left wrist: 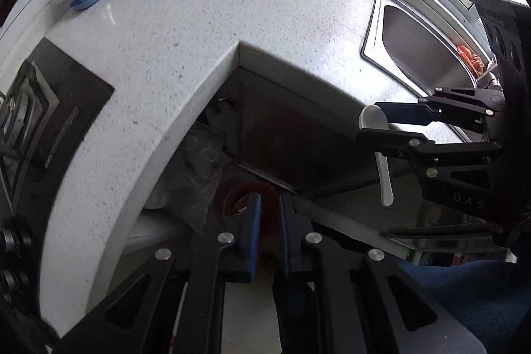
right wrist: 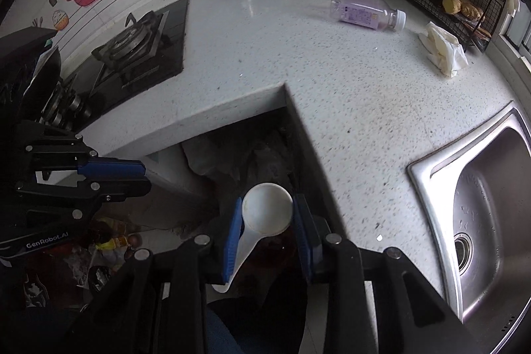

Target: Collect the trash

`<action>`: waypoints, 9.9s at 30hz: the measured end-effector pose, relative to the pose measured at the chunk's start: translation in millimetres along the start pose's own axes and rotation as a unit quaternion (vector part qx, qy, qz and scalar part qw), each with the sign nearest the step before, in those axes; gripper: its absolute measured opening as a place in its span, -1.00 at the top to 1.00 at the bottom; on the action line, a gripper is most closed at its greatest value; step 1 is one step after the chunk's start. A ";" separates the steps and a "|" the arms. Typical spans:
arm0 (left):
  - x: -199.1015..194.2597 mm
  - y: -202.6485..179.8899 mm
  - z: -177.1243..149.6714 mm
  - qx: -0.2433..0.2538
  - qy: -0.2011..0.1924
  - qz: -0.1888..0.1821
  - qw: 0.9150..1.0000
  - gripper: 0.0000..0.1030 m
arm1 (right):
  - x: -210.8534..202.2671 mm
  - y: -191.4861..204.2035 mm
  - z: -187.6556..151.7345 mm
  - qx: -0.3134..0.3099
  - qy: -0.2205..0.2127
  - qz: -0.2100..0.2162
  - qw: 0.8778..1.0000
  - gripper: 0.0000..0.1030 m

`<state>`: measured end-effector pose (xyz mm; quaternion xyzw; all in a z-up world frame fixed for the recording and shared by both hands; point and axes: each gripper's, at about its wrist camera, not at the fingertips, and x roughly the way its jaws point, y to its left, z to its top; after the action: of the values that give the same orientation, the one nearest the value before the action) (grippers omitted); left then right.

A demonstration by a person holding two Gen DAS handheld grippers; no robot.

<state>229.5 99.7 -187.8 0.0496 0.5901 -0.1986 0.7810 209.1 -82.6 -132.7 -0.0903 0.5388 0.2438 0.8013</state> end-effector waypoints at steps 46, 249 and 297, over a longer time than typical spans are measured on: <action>233.4 82.5 -146.6 -0.122 0.078 0.116 0.983 -1.00 | 296.0 29.1 -98.9 -0.060 0.093 0.042 0.993 0.44; -57.7 4.2 42.9 0.056 -0.048 0.056 0.996 -0.30 | -47.0 -1.4 26.8 -0.025 -0.066 -0.050 0.996 0.91; 293.0 34.7 -99.9 -0.065 0.072 0.001 0.995 -0.30 | 235.1 -10.1 -90.2 0.014 0.074 0.007 0.997 0.91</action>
<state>218.0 88.8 -499.0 0.0138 0.6563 -0.1549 0.7383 210.7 -59.1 -383.6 -0.0933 0.6004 0.2348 0.7587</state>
